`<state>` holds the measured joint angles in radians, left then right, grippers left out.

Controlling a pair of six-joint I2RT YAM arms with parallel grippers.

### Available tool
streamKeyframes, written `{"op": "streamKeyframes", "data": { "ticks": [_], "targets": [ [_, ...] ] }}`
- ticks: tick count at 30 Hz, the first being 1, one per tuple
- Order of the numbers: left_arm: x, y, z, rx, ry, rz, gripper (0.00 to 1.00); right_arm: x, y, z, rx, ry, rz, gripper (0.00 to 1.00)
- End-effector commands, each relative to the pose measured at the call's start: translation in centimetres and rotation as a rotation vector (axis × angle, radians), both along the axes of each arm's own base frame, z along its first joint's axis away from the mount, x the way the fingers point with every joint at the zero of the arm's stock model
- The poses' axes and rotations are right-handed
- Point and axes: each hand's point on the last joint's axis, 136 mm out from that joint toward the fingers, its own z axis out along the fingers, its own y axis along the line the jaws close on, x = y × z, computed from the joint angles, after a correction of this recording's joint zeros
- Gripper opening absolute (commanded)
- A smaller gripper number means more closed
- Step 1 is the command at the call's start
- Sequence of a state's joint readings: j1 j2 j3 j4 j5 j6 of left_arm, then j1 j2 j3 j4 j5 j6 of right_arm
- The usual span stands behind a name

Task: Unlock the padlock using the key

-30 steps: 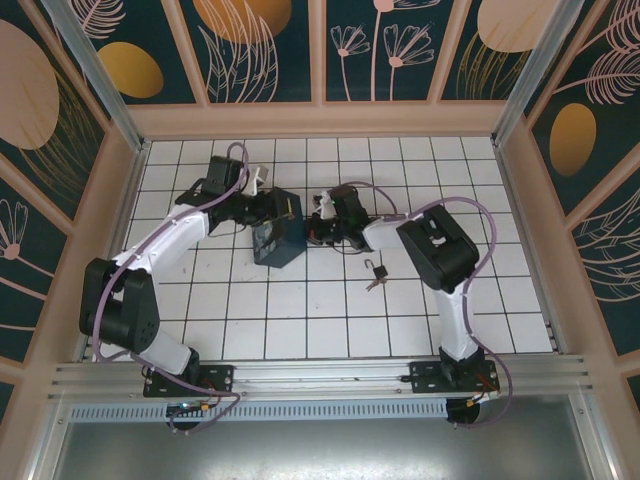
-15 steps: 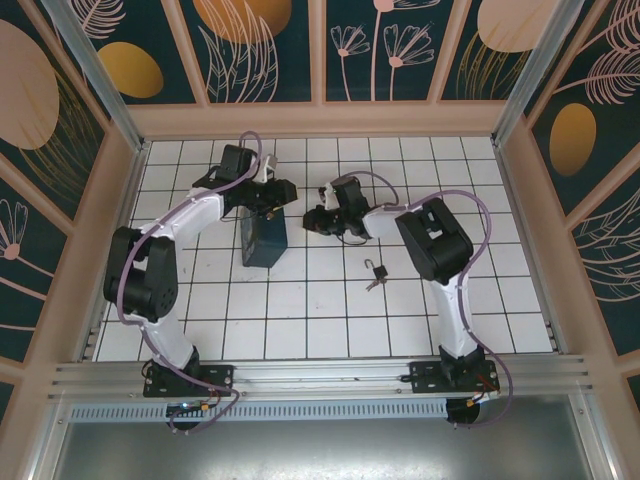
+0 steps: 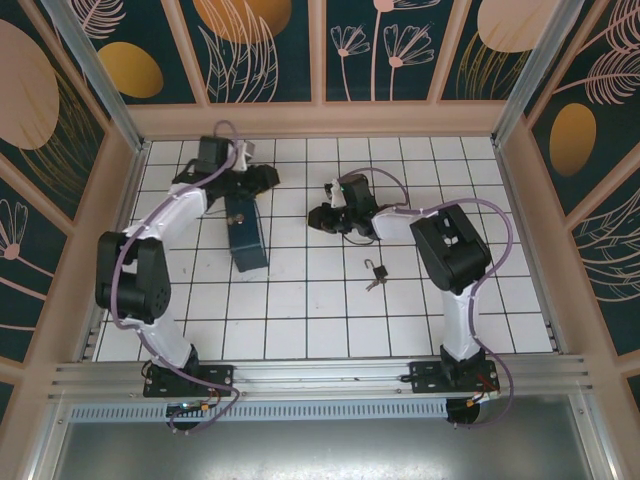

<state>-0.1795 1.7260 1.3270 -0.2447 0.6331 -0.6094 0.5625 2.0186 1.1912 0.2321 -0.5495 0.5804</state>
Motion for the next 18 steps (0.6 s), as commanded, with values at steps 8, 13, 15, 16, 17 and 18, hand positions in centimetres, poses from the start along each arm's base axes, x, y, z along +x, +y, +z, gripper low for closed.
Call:
{"op": "streamKeyframes", "data": {
  "ticks": [8, 13, 15, 16, 17, 18],
  "targets": [
    [-2.9, 13.9, 0.7, 0.238, 0.036, 0.326, 0.50, -1.7, 2.9, 7.1, 0.084, -0.113, 0.086, 0.19],
    [-6.9, 15.8, -3.5, 0.243, 0.143, 0.346, 0.52, -3.1, 6.1, 7.6, 0.142, -0.107, 0.168, 0.16],
    [-7.9, 14.2, -5.0, 0.143, 0.170, 0.312, 0.50, -3.7, 7.6, 7.2, 0.180, -0.084, 0.210, 0.13],
    [-8.6, 13.3, -5.8, 0.089, 0.184, 0.291, 0.49, -3.8, 8.4, 6.9, 0.198, -0.070, 0.227, 0.11],
    [-8.9, 12.5, -6.0, 0.049, 0.185, 0.271, 0.48, -3.9, 8.8, 6.6, 0.211, -0.061, 0.238, 0.10],
    [-9.2, 11.6, -5.9, 0.001, 0.178, 0.244, 0.47, -4.2, 9.4, 6.3, 0.222, -0.053, 0.252, 0.09]
  ]
}}
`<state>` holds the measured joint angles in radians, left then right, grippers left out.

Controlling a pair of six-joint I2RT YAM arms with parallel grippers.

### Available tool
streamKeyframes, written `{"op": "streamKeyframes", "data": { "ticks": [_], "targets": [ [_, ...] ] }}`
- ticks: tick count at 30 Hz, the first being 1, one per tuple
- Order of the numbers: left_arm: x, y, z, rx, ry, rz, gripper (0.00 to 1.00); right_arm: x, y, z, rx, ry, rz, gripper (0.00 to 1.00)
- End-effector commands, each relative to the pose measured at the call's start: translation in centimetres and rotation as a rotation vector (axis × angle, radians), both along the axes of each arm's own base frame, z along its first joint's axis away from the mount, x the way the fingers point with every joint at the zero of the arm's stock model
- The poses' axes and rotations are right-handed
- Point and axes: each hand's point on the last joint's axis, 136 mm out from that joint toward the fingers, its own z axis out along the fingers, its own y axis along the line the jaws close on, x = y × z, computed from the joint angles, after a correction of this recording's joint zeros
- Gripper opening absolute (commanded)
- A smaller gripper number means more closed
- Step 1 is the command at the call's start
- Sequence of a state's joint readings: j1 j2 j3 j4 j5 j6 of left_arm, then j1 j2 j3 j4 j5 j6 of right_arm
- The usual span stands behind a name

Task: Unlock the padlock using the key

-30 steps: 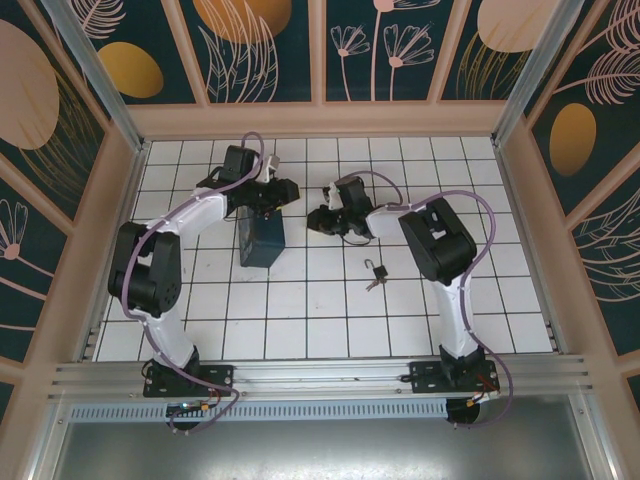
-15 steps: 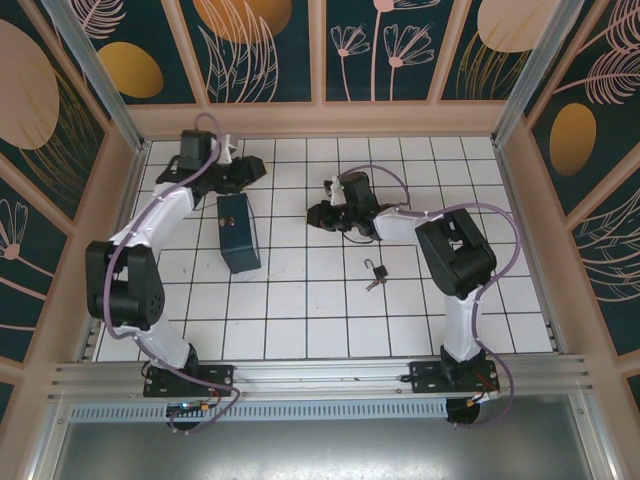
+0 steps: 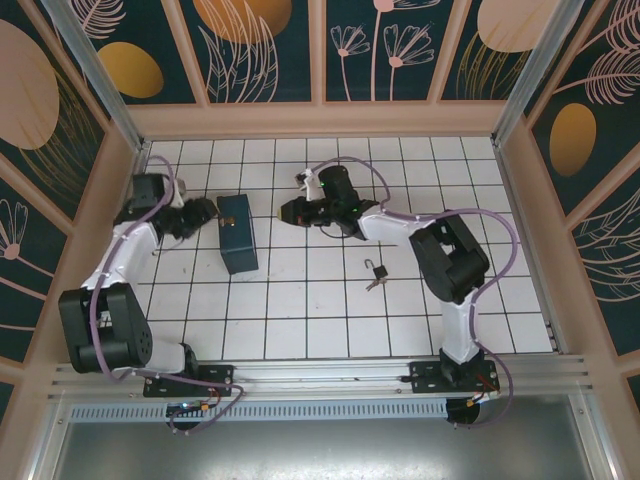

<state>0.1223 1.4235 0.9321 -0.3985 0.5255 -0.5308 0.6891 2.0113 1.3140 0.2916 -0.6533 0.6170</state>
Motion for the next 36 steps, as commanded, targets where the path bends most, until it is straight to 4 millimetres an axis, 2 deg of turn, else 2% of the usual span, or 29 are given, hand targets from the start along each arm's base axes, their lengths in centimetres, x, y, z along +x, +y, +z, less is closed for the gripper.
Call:
{"op": "streamKeyframes", "data": {
  "ticks": [1, 4, 7, 11, 15, 22, 25, 26, 28, 33, 36],
  "targets": [
    [-1.0, -3.4, 1.0, -0.166, -0.052, -0.093, 0.47, -0.9, 2.2, -1.0, 0.051, 0.046, 0.071, 0.08],
    [-1.4, -5.6, 2.0, -0.221, -0.072, -0.144, 0.46, -1.7, 3.4, -1.8, 0.063, 0.064, 0.108, 0.08],
    [-1.7, -7.1, 2.1, -0.259, -0.071, -0.168, 0.46, -2.3, 4.4, -3.1, 0.061, 0.094, 0.138, 0.08],
    [-1.5, -8.3, 2.8, -0.280, -0.085, -0.178, 0.44, -2.6, 4.4, -4.2, 0.096, 0.123, 0.126, 0.07],
    [-0.8, -9.3, 4.8, -0.319, -0.128, -0.196, 0.44, -2.7, 4.9, -4.6, 0.133, 0.141, 0.137, 0.06],
    [0.3, -12.4, 4.6, -0.294, -0.120, -0.248, 0.43, -1.9, 5.7, -6.0, 0.129, 0.157, 0.134, 0.06],
    [1.7, -12.5, 4.1, -0.249, -0.117, -0.225, 0.42, -0.8, 4.0, -7.9, 0.047, 0.166, 0.062, 0.10],
    [1.9, -12.3, 3.4, -0.224, -0.105, -0.218, 0.42, -0.4, 2.9, -8.6, 0.000, 0.160, 0.031, 0.11],
    [3.1, -12.3, 3.4, -0.198, -0.115, -0.214, 0.41, 0.1, 1.0, -9.9, -0.110, 0.127, -0.013, 0.11],
    [4.5, -14.1, 1.4, -0.166, -0.086, -0.247, 0.40, 1.8, -2.8, -12.1, -0.341, 0.038, -0.074, 0.12],
    [5.6, -14.2, 1.3, -0.159, -0.096, -0.230, 0.40, 2.9, -5.6, -12.9, -0.479, -0.026, -0.122, 0.13]
  ]
}}
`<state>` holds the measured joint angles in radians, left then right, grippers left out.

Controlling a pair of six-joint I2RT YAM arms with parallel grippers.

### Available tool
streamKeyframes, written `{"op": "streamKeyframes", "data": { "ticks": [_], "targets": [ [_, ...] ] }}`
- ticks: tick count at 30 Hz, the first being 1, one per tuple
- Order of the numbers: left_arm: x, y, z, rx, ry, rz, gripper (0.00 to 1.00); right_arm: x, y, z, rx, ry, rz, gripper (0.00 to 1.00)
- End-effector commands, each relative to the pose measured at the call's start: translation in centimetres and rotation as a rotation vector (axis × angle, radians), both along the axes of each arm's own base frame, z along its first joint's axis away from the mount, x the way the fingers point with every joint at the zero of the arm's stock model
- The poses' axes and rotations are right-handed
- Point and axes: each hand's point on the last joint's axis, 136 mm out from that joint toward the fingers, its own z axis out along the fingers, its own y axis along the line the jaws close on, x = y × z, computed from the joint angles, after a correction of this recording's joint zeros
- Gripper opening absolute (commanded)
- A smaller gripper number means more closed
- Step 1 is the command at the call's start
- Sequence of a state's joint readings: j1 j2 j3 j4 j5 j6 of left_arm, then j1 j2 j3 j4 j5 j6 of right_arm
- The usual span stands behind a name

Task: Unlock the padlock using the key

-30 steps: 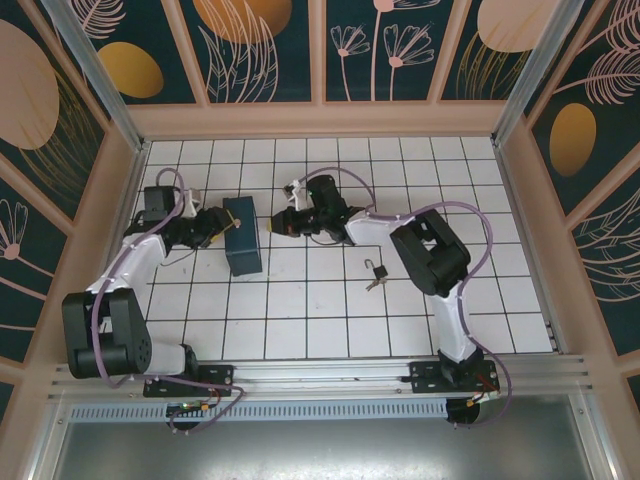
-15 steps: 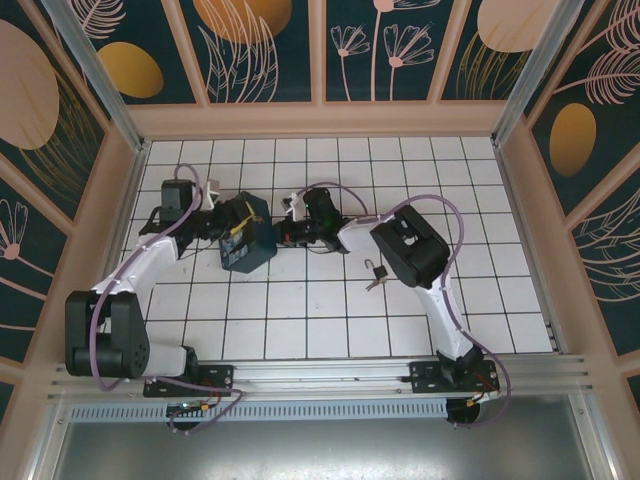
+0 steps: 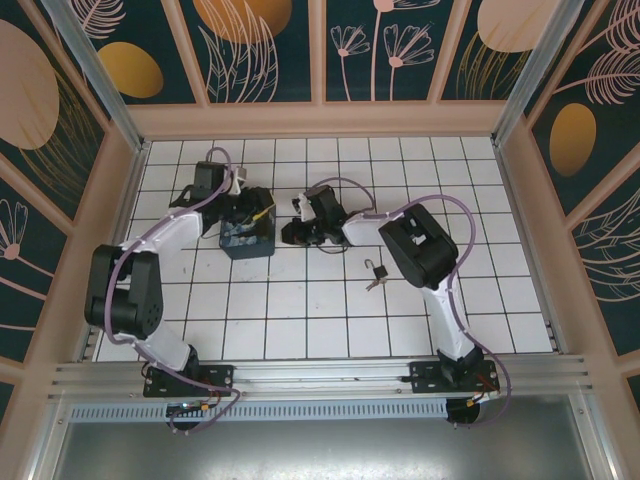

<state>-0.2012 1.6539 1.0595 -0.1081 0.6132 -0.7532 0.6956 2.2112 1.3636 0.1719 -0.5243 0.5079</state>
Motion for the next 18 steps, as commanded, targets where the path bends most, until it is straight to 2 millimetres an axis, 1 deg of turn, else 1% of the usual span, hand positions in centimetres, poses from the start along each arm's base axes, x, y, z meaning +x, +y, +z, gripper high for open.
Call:
{"op": "streamKeyframes", "data": {
  "ticks": [1, 3, 5, 6, 8, 10, 11, 12, 13, 14, 15, 16, 18],
  "targets": [
    [1.7, -0.1, 0.6, 0.033, -0.048, 0.011, 0.40, 2.2, -5.4, -1.6, -0.267, -0.107, -0.071, 0.14],
    [2.5, -0.3, 1.2, 0.041, -0.061, 0.001, 0.40, 2.8, -7.5, -1.6, -0.341, -0.131, -0.093, 0.16],
    [3.0, -0.4, 2.3, 0.042, -0.088, -0.003, 0.40, 3.1, -9.3, -1.3, -0.403, -0.158, -0.105, 0.17],
    [3.4, -0.5, 1.5, 0.050, -0.069, -0.007, 0.40, 3.2, -10.1, -1.0, -0.416, -0.164, -0.114, 0.17],
    [3.8, -0.3, 2.2, 0.065, -0.091, -0.006, 0.41, 3.4, -11.1, 0.1, -0.395, -0.174, -0.137, 0.18],
    [4.4, 0.6, 2.8, 0.126, -0.139, 0.017, 0.44, 3.6, -11.8, 1.7, -0.333, -0.199, -0.170, 0.23],
    [4.7, 1.4, 3.8, 0.178, -0.191, 0.037, 0.48, 3.7, -12.2, 2.8, -0.296, -0.225, -0.186, 0.31],
    [5.0, 2.4, 4.0, 0.252, -0.234, 0.054, 0.55, 3.6, -12.5, 4.1, -0.266, -0.266, -0.201, 0.41],
    [5.6, 3.4, 4.2, 0.328, -0.274, 0.074, 0.95, 3.6, -12.8, 5.2, -0.251, -0.305, -0.220, 0.62],
    [6.1, 4.9, 4.5, 0.405, -0.324, 0.114, 0.99, 4.6, -14.9, 6.2, -0.248, -0.332, -0.277, 0.96],
    [6.6, 6.5, 4.7, 0.460, -0.369, 0.166, 0.99, 5.1, -16.5, 7.0, -0.246, -0.351, -0.323, 0.99],
    [6.9, 8.0, 5.1, 0.488, -0.413, 0.219, 0.99, 5.6, -18.1, 7.9, -0.244, -0.375, -0.371, 0.99],
    [6.8, 11.4, 6.2, 0.480, -0.495, 0.350, 0.99, 6.4, -22.0, 10.1, -0.263, -0.452, -0.475, 0.99]
  ]
}}
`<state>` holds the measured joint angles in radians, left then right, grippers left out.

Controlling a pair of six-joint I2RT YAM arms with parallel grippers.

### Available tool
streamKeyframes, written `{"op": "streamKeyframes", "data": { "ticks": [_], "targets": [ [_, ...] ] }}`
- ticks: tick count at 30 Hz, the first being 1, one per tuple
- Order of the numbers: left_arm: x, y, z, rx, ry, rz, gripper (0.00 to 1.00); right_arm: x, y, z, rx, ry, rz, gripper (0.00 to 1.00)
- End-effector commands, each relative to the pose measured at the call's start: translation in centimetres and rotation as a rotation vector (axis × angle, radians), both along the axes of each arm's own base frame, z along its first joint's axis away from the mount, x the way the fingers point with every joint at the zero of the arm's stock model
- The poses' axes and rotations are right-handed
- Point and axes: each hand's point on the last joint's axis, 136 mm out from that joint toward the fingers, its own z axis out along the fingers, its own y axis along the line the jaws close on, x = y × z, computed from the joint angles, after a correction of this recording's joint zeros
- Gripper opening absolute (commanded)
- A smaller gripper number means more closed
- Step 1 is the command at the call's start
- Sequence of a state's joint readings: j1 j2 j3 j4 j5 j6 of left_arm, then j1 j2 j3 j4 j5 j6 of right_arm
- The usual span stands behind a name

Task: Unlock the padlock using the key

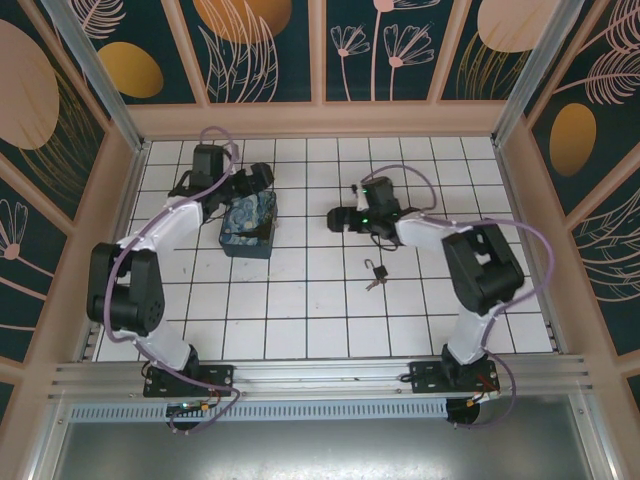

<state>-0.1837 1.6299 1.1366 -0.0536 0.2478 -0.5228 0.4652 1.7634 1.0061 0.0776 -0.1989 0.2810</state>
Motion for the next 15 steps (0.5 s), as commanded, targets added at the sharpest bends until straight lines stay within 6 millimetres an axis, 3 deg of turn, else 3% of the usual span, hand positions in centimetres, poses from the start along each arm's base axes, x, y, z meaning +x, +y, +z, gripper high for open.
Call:
{"op": "streamKeyframes", "data": {
  "ticks": [1, 3, 5, 7, 11, 15],
  "targets": [
    [1.1, 7.4, 3.3, 0.117, -0.246, 0.225, 0.99, 2.9, -6.1, 5.8, -0.022, -0.248, -0.178, 0.99],
    [-0.2, 10.9, 1.6, 0.252, -0.285, 0.323, 0.99, 2.7, -10.8, 7.7, -0.088, -0.370, -0.285, 0.99],
    [-1.7, 13.5, 0.1, 0.403, -0.297, 0.400, 0.99, 1.9, -15.0, 8.3, -0.134, -0.445, -0.389, 0.99],
    [-3.0, 14.4, -1.4, 0.474, -0.319, 0.397, 0.99, 0.8, -18.9, 7.7, -0.162, -0.450, -0.495, 0.99],
    [-6.0, 15.4, -4.0, 0.547, -0.352, 0.408, 0.99, -1.7, -22.5, 6.6, -0.193, -0.483, -0.606, 0.99],
    [-6.7, 14.8, -3.4, 0.542, -0.465, 0.385, 0.99, -2.5, -24.5, 7.7, -0.151, -0.568, -0.629, 0.99]
  ]
}}
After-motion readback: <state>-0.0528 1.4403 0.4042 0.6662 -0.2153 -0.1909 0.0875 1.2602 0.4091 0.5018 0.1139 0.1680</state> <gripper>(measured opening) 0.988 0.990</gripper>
